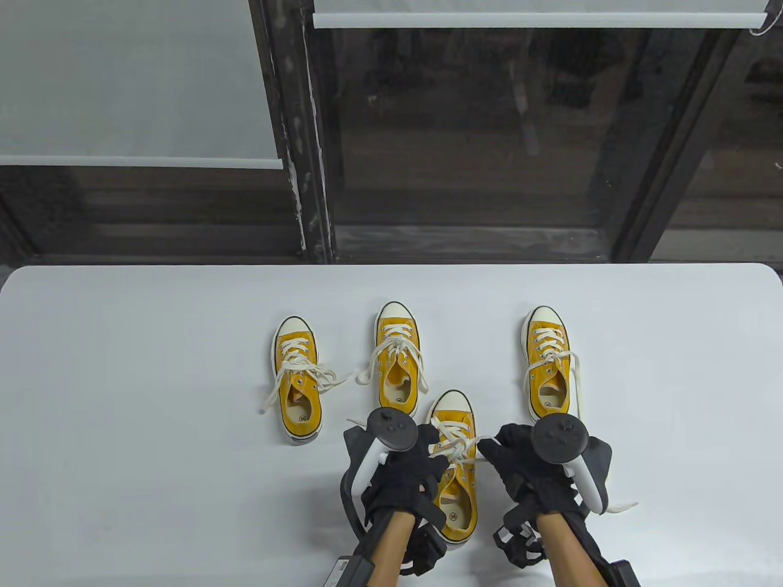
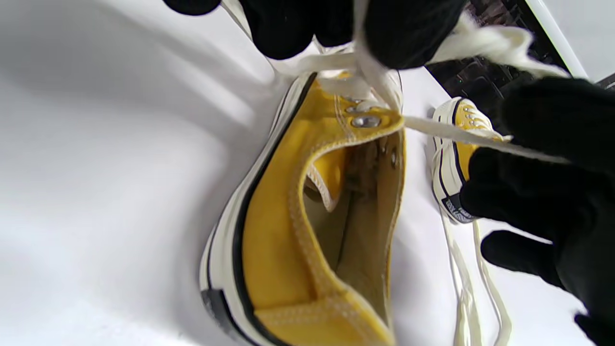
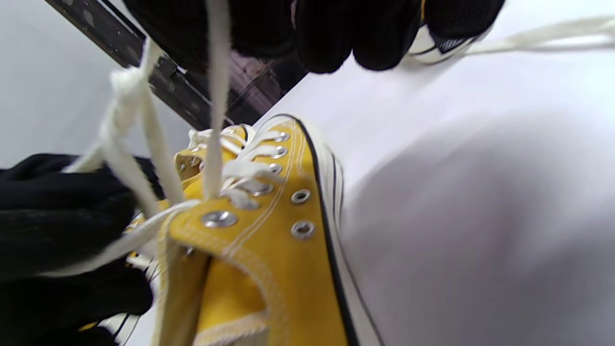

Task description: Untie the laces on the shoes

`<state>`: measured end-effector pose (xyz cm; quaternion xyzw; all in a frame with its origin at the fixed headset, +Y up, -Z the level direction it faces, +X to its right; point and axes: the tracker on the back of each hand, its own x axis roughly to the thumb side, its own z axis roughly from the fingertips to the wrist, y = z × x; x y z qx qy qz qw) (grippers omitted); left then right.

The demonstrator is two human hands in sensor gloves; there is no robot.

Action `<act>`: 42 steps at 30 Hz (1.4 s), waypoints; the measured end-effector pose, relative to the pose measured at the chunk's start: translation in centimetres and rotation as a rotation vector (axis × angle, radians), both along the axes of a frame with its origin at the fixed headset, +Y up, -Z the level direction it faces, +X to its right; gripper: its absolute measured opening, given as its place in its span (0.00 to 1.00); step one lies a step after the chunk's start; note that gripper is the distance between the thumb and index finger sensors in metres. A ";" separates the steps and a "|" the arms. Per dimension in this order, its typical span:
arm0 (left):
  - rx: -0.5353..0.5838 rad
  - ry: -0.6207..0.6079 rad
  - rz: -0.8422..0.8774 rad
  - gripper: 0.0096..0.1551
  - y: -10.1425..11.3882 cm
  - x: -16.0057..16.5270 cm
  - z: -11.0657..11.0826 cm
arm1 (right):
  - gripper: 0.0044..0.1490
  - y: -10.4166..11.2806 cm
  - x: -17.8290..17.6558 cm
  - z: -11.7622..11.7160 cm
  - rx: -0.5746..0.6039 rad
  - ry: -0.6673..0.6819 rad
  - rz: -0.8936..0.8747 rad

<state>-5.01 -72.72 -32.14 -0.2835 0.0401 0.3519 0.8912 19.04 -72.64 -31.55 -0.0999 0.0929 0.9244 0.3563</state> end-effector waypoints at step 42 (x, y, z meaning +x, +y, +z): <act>0.104 0.384 0.219 0.22 3.8 -8.1 1.8 | 0.23 3.1 7.8 1.5 0.154 -0.371 -0.215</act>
